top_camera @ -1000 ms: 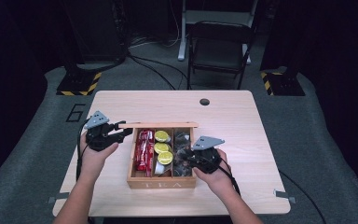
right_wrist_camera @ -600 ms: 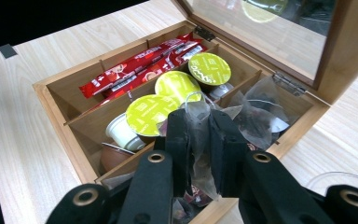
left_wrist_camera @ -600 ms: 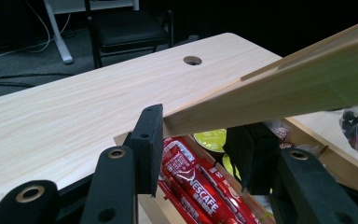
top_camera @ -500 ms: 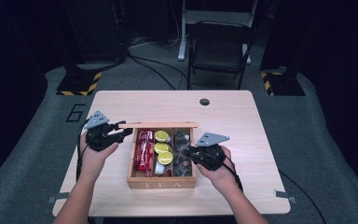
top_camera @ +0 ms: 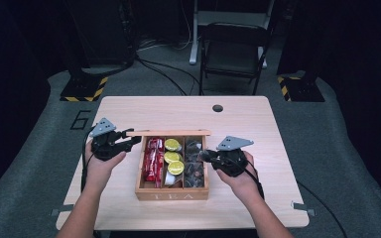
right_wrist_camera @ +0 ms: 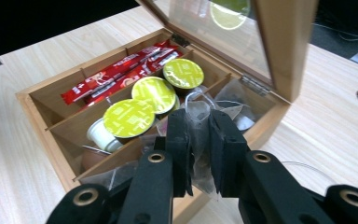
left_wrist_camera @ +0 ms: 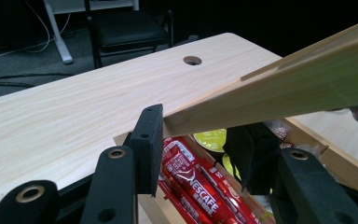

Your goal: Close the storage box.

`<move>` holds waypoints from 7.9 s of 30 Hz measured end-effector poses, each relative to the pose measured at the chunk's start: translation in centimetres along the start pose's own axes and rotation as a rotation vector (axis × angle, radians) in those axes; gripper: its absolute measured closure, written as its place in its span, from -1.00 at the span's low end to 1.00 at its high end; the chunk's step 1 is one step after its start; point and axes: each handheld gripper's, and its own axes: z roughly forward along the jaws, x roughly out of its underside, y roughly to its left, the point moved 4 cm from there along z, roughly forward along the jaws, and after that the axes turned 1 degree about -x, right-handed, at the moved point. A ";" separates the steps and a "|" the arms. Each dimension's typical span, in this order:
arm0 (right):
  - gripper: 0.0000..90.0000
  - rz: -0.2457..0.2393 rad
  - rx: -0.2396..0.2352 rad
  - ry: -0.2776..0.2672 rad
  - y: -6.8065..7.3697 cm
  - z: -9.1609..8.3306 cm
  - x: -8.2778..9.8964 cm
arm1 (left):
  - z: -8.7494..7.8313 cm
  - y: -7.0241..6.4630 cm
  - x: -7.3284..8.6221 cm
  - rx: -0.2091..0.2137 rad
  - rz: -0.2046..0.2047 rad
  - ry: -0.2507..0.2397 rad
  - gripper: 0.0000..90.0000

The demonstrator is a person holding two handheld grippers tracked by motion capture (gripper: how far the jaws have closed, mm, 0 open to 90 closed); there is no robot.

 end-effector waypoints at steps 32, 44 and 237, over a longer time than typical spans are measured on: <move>0.76 0.065 0.129 0.039 -4.8 -0.8 1.5 | 0.0 0.0 0.0 0.000 0.000 0.000 0.27; 0.76 0.077 0.145 0.072 -5.7 -0.1 2.7 | 0.0 0.0 0.0 0.000 0.000 -0.001 0.27; 0.15 -0.037 -0.010 0.040 4.0 -1.0 5.7 | -3.3 -5.1 10.5 0.069 0.050 0.183 0.14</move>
